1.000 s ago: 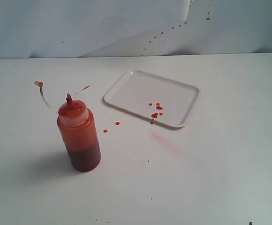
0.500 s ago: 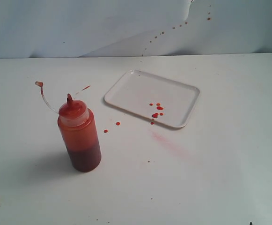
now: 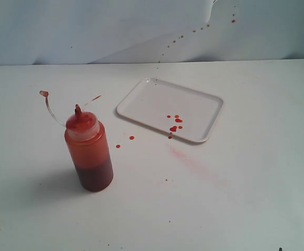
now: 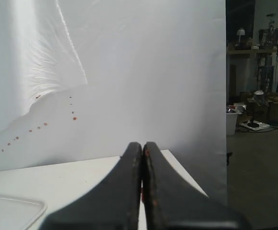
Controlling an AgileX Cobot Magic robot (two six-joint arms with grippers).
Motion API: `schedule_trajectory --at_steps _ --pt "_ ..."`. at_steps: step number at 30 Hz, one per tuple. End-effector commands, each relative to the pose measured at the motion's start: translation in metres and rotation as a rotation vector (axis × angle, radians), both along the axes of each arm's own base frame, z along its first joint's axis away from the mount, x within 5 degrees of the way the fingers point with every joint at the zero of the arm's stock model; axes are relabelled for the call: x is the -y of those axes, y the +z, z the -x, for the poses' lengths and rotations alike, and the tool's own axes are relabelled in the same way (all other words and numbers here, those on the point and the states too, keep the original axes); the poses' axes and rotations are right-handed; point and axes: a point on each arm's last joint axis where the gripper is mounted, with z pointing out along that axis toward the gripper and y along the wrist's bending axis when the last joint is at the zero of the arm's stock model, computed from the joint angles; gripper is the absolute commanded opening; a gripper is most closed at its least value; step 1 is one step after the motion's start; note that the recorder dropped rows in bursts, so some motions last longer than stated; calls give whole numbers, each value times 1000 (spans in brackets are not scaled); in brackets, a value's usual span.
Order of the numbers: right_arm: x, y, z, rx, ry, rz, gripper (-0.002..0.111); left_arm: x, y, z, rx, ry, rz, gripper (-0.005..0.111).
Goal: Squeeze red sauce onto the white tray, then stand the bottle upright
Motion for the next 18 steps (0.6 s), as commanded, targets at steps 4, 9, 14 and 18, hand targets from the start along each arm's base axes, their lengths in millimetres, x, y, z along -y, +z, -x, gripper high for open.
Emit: schedule_trajectory --at_steps 4,9,14,18 --pt "-5 -7 -1 -74 52 85 0 0 -2 0 4 5 -5 0" --pt "1 -22 -2 -152 -5 59 0 0 -2 0 4 5 -5 0" --pt "2 -33 -1 -256 -18 -18 0 0 -2 0 4 5 -5 0" --pt "3 -43 1 -370 -26 -31 0 0 -2 0 4 5 -5 0"
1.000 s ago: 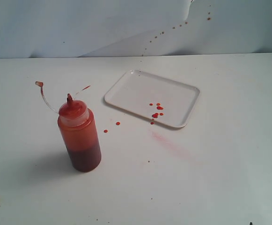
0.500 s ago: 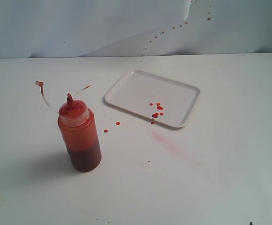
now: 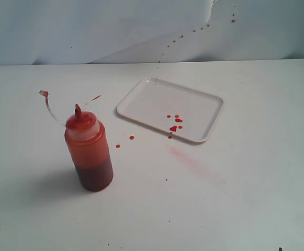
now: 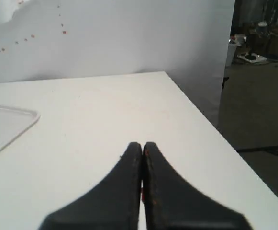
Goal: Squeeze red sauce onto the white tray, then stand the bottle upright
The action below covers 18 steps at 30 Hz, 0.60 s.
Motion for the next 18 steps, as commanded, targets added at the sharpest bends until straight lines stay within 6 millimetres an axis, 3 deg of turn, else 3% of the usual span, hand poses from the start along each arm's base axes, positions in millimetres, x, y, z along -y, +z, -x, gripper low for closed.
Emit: schedule_trajectory --at_steps 1,9,18 --pt "0 -9 2 -80 -6 -7 0 0 -2 0 4 5 -5 0" --pt "0 -9 2 -87 5 -3 0 0 -2 0 4 5 -5 0" --pt "-10 -9 0 -91 206 38 0 0 -2 0 4 5 -5 0"
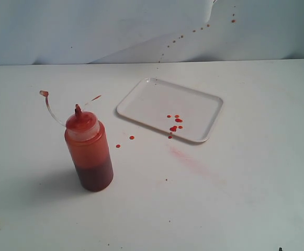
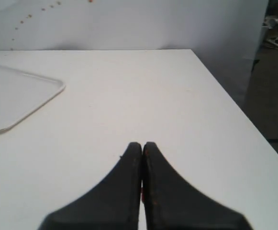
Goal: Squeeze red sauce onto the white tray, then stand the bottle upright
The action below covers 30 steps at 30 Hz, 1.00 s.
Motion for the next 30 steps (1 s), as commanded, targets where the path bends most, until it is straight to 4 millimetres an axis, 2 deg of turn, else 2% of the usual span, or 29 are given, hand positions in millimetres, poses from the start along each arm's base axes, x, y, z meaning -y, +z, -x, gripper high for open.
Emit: schedule_trajectory --at_steps 1,5,18,26,30 --pt "-5 -1 0 -1 112 28 0 0 -2 0 4 5 -5 0" --pt "-8 -1 0 0 167 28 0 0 -2 0 4 5 -5 0" --pt "-10 0 0 11 166 -44 0 0 -2 0 4 5 -5 0" --pt "-7 0 0 7 118 -23 0 0 -2 0 4 5 -5 0" --pt "-6 -1 0 -2 118 41 0 0 -2 0 4 5 -5 0"
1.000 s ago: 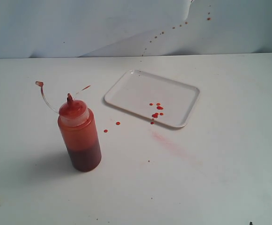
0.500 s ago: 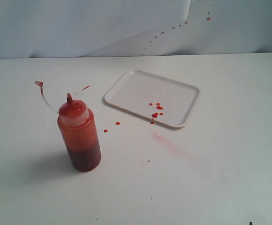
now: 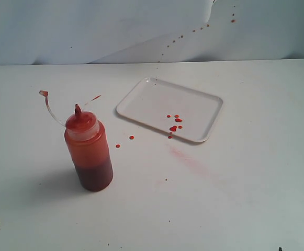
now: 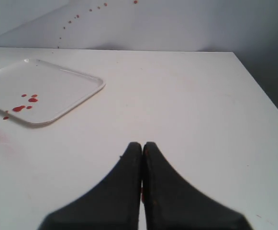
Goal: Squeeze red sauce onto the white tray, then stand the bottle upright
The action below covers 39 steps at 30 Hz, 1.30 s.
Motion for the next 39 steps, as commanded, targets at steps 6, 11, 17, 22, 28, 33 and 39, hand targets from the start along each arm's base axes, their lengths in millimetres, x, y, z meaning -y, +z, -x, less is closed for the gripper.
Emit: schedule_trajectory --at_steps 6,11,17,22,28,33,39 --pt "0 -1 0 -1 6 63 0 0 -2 0 4 5 -5 0" --pt "0 -1 0 2 2 43 0 0 -2 0 4 5 -5 0" --pt "0 -1 0 4 3 41 0 0 -2 0 4 5 -5 0" --pt "0 -1 0 4 3 41 0 0 -2 0 4 5 -5 0" --pt "0 -1 0 4 3 41 0 0 -2 0 4 5 -5 0" --pt "0 -1 0 4 3 41 0 0 -2 0 4 5 -5 0" --pt "0 -1 0 4 3 41 0 0 -2 0 4 5 -5 0"
